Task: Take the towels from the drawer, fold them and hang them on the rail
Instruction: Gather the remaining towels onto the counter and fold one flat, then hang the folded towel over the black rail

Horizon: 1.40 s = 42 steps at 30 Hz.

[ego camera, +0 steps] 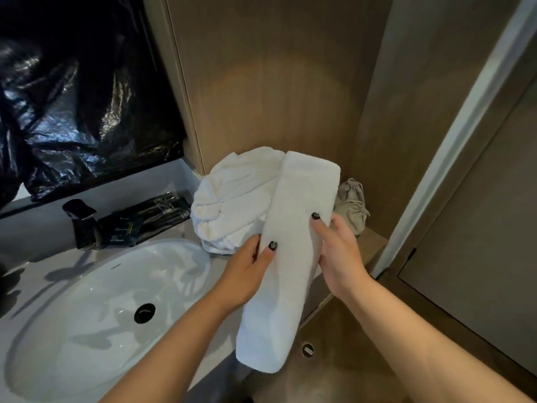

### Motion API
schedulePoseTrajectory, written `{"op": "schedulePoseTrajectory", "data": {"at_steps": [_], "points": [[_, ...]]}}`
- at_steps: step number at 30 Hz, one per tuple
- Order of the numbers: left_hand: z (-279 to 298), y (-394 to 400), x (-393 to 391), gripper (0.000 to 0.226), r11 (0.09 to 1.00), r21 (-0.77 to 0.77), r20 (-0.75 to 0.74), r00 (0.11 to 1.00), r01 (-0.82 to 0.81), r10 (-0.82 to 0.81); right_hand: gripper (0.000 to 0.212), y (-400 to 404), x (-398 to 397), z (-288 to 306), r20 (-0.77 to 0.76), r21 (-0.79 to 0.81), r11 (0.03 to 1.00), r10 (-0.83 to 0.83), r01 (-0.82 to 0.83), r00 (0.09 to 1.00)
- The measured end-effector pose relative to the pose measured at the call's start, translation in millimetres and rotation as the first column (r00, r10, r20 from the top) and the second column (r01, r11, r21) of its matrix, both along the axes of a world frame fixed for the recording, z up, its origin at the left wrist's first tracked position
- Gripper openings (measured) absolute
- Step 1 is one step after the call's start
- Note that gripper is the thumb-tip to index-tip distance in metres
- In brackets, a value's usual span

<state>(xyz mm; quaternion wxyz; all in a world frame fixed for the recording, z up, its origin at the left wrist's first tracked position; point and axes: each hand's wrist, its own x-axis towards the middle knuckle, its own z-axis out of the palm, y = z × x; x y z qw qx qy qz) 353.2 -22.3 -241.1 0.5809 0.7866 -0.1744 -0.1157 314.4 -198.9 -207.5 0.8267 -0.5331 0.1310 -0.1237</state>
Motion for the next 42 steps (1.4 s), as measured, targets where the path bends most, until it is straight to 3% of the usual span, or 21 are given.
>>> {"op": "schedulePoseTrajectory", "data": {"at_steps": [2,5,7,11,16,21,26,32,37,42], "points": [[23,-23,8,0.011,0.999,-0.050,0.036,0.999,0.018,-0.016,0.048,-23,3,26,0.046,-0.091,0.996,0.000,0.005,0.999],[56,-65,16,0.024,0.993,-0.107,0.117,0.993,0.045,-0.033,0.034,-66,9,61,0.126,-0.192,0.980,-0.020,0.044,0.992],[75,-97,23,0.016,0.990,-0.136,0.186,0.982,0.030,-0.004,0.030,-99,13,83,0.173,-0.233,0.971,-0.015,0.056,0.985],[121,-171,35,0.030,0.988,-0.152,0.329,0.942,-0.011,0.061,0.036,-168,11,122,0.227,-0.362,0.931,0.033,0.053,0.973],[192,-262,36,0.027,0.980,-0.201,0.430,0.900,0.011,0.078,0.038,-255,-1,162,0.270,-0.480,0.876,0.086,0.056,0.959],[251,-344,26,0.038,0.959,-0.275,0.505,0.859,0.073,0.080,0.040,-332,-7,213,0.415,-0.485,0.850,0.018,0.204,0.910],[279,-407,38,0.014,0.895,-0.396,0.440,0.898,0.207,-0.013,0.035,-391,3,263,0.530,-0.513,0.804,0.021,0.300,0.848],[302,-462,72,0.063,0.859,-0.408,0.402,0.905,0.310,-0.136,0.034,-447,35,308,0.572,-0.481,0.817,0.018,0.317,0.820],[332,-502,119,0.054,0.834,-0.400,0.389,0.894,0.380,-0.221,0.035,-484,86,341,0.615,-0.393,0.861,-0.014,0.323,0.788],[368,-549,182,0.062,0.886,-0.277,0.556,0.814,0.372,-0.168,0.035,-526,149,386,0.675,-0.351,0.867,-0.029,0.355,0.737]]}}
